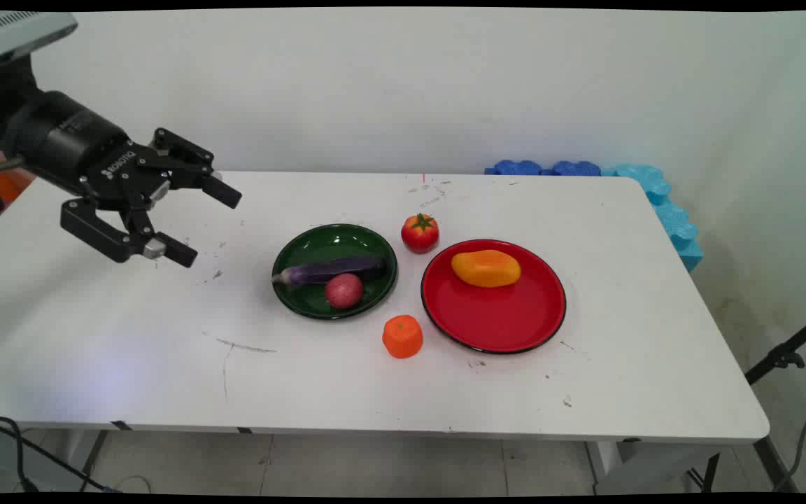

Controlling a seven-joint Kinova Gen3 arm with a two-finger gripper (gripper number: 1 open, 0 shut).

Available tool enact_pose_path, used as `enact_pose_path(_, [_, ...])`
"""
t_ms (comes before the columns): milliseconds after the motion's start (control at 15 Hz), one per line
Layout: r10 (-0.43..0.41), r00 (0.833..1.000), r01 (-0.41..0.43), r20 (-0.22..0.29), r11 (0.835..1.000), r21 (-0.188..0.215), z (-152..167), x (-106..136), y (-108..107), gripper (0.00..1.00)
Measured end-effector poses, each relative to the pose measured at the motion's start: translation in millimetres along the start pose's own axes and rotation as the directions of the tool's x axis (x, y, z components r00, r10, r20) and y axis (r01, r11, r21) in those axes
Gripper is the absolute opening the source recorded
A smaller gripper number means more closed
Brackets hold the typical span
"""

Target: Pick up the eggplant from the green plate

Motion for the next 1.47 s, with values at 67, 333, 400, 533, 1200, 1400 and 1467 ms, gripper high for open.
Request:
enact_pose_path(67, [-0.005,1.000,0.005,0.002,1.000,0.015,-1,2,-1,1.00])
enact_pose_path(333, [-0.058,0.998,0.055,0.025,0.991,0.119,2,17,-15,1.00])
enact_pose_path(400, [-0.084,0.996,0.077,0.036,0.985,0.155,5,21,-21,1.00])
enact_pose_path(533, [-0.140,0.988,0.123,0.063,0.968,0.218,13,24,-33,1.00])
enact_pose_path(1200, [-0.264,0.915,0.135,0.305,0.913,0.384,87,-12,-82,1.00])
enact_pose_path(1400, [-0.253,0.898,0.104,0.360,0.917,0.385,111,-28,-98,1.00])
enact_pose_path(1467, [-0.248,0.893,0.096,0.374,0.920,0.381,119,-33,-103,1.00])
